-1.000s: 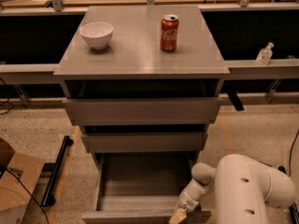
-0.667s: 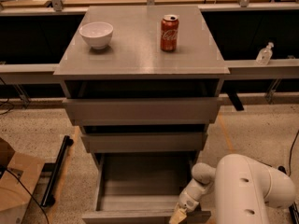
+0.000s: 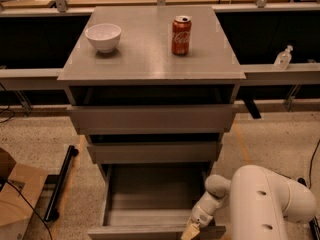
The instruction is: Close bottom drawer
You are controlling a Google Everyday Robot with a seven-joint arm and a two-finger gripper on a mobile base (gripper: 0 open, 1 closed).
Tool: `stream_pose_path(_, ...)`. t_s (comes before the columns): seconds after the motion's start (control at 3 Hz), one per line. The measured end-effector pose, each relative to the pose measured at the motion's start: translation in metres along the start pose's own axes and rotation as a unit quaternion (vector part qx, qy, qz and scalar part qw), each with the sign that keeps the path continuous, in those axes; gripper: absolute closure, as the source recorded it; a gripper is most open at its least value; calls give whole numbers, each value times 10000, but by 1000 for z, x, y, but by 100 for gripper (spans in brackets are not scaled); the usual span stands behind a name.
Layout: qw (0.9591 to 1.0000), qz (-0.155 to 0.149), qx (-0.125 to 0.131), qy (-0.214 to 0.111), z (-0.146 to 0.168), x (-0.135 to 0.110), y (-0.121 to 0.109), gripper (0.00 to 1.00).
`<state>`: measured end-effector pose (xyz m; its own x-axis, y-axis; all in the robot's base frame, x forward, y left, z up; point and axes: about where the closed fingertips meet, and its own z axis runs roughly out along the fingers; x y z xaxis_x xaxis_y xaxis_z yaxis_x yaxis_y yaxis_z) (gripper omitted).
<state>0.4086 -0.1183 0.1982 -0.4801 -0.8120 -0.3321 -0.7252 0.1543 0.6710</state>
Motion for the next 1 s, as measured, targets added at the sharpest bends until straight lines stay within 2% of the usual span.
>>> stream_pose_path(1.0, 10000, 2, -25, 4, 3, 0, 1, 12)
